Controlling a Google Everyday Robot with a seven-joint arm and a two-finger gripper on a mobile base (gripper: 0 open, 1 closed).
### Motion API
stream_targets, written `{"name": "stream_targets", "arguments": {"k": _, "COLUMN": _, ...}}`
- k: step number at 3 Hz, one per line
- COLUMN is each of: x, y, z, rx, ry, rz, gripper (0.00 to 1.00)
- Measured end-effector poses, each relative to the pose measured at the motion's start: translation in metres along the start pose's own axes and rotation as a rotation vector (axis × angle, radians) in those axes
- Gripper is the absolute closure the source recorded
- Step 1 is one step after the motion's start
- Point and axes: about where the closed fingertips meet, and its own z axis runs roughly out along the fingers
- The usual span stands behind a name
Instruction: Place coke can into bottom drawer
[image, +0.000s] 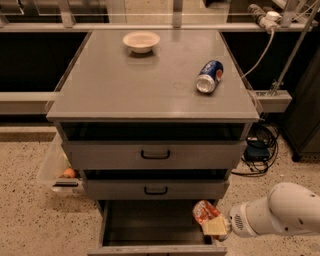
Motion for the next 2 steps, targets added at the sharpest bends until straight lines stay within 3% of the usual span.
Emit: {"name": "stream_targets", "arguments": {"k": 2, "x": 0.0, "y": -0.004, "z": 0.01, "rx": -0.018, "ry": 0.009, "rz": 0.026, "gripper": 1.0}}
